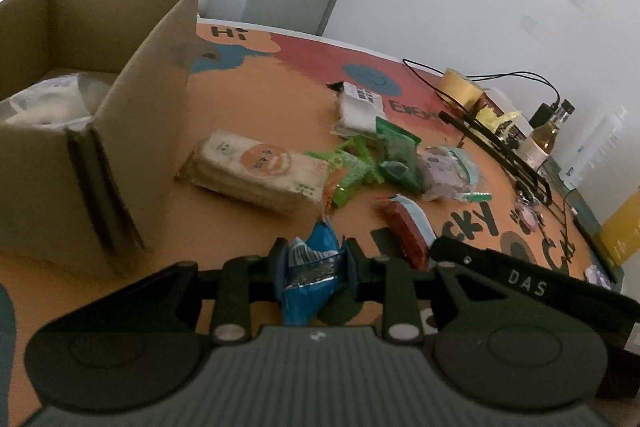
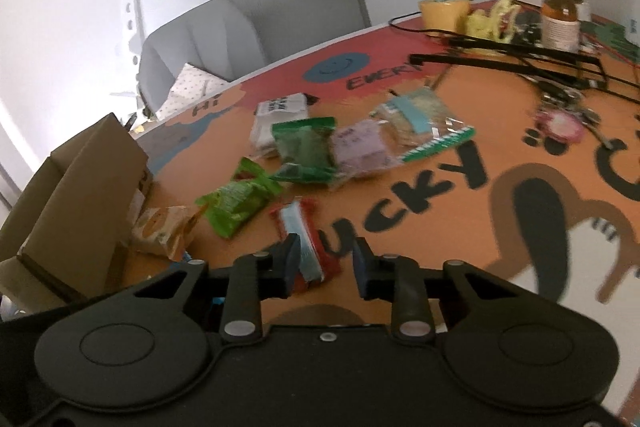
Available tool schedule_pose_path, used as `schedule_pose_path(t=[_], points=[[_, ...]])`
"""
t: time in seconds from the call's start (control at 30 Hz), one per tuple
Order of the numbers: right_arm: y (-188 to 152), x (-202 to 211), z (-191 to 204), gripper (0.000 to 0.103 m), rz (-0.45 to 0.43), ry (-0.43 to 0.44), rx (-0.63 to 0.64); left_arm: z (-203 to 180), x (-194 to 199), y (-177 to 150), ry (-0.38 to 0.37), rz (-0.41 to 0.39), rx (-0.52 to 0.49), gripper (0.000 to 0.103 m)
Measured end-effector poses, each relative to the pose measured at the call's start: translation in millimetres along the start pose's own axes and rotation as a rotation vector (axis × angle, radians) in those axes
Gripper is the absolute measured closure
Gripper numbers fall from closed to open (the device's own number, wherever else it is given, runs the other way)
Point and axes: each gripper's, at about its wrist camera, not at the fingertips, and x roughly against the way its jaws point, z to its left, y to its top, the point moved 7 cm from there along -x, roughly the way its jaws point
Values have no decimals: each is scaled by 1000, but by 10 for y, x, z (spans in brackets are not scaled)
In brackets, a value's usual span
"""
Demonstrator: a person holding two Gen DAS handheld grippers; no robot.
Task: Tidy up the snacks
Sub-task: 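Lift both held packets and carry them toward the cardboard box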
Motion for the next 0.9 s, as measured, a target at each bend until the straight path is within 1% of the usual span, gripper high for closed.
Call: schedule_pose_path(t=[0.17,0.23,0.4,0.47,0.5,0.53,0.63,0.9], points=[[27,31,61,71,-27,33,14,-35,36,8,-11,3,-12,75],[39,-4,109,65,-29,40,27,-56,76,28,-22,-4,-21,75],[7,-116,226,64,-11,57,75,-75,200,115,-34,-35,-35,75],[-23,-151,230,65,-7,50,86,-85,240,144,-38,-45,-37,75],[-30,-152,229,72,-6,34,96,-95,266,158,-40,-51,-40,75],[-29,-144,224,76,-6,24,101,-105,281,173,-41,-56,-43,75],[-25,-100,193,77,1,33,80,-158,342,205,-52,-73,-55,75],[56,173,213,78,-61,46,86,-264,480,244,-72,-110,-82,75]])
